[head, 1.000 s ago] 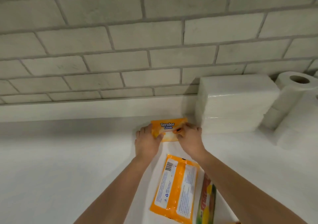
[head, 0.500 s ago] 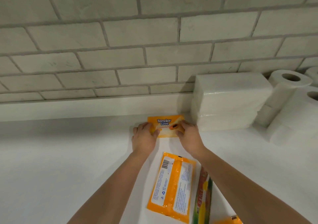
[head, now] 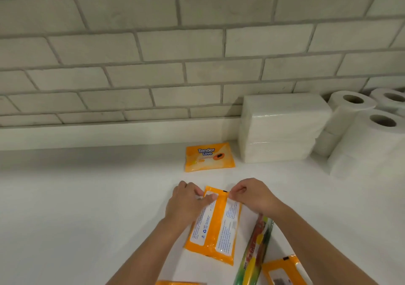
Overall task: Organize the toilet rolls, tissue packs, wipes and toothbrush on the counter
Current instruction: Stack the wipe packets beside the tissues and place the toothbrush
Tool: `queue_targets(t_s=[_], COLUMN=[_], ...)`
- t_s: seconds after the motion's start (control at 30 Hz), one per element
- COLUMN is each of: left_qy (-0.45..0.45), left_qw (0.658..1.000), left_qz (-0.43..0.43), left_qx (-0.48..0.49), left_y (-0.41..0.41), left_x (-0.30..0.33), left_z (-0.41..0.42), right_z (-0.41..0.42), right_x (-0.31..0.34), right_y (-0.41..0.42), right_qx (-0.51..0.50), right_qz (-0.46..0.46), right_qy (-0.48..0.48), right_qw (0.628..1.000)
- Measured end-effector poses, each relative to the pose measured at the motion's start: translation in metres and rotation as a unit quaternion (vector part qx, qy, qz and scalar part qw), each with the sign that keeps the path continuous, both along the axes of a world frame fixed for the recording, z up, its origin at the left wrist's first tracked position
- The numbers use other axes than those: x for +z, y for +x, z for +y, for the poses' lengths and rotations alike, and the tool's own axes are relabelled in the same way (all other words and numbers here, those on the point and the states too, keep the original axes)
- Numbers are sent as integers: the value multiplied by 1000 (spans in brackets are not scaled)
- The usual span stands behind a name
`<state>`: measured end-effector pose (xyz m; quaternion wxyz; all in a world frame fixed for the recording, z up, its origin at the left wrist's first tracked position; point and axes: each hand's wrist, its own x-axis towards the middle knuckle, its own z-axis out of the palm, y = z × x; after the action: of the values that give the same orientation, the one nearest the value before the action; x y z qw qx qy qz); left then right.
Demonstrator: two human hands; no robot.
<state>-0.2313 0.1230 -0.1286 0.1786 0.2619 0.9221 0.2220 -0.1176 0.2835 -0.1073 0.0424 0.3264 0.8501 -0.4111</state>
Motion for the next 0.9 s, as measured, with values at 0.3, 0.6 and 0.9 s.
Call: queue_targets(t_s=[0.3,0.6,0.9], left_qy=[82,132,432], left_qw=[995,987,800], left_qz=[-29,-81,-397], left_qx=[-43,-33,126], left_y=[26,24,8], left_x=[20,57,54], left_z=[-9,-10,-8], right_z=[-10,-18,-35], right_x=[21,58,22], right_y=[-4,-14,-3], right_qx=[-127,-128,-23], right_qz=[61,228,113], right_qy=[-103,-316,-372], right_qw=[985,912,921])
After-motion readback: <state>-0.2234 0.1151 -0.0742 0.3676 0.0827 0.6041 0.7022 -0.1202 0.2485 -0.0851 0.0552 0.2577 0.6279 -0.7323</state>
